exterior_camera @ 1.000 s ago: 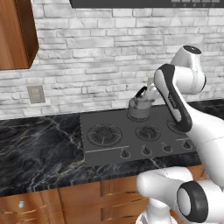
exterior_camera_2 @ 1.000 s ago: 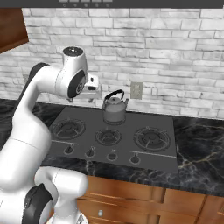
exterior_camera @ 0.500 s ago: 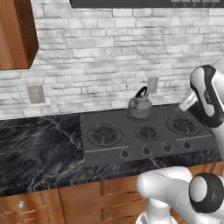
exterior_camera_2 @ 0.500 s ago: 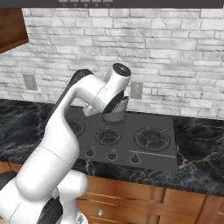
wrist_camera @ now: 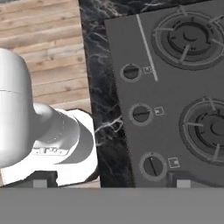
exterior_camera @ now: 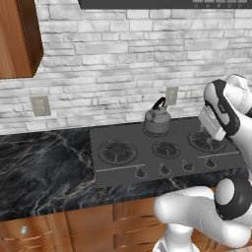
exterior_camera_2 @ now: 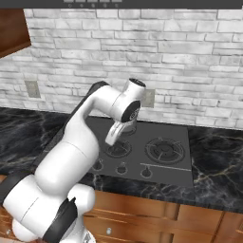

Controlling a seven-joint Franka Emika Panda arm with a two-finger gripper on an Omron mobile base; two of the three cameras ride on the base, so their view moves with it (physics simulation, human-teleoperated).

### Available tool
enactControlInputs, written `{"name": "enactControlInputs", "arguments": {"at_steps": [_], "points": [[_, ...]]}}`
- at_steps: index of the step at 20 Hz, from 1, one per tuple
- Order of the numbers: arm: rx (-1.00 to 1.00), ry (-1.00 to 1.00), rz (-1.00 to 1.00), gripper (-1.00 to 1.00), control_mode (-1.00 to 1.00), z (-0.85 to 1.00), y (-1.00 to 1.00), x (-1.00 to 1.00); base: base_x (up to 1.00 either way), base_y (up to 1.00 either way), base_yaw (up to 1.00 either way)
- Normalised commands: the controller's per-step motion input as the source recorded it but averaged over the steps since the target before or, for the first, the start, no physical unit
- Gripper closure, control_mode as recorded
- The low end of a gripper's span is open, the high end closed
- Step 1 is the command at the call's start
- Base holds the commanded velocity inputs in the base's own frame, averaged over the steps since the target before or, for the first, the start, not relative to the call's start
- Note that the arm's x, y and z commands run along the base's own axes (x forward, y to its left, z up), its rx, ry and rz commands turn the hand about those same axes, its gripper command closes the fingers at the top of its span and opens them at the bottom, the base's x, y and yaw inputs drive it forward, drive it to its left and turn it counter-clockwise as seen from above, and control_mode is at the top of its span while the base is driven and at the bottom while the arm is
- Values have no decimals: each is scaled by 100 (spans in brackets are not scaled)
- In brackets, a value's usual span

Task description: Lower the heat of the kettle.

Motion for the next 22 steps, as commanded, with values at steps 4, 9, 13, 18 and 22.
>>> {"name": "enactControlInputs", "arguments": {"at_steps": [4,9,13,18,22], "points": [[-20,-3,19,-100,-100,-33,6,-11,0,0,0],[-15,0,15,-100,-100,-28,21,-13,0,0,0],[-5,0,3,-100,-100,-30,36,0,0,0,0],[-1,-2,5,-100,-100,-33,12,8,0,0,0],[1,-4,10,-100,-100,-28,-23,16,0,0,0]]}}
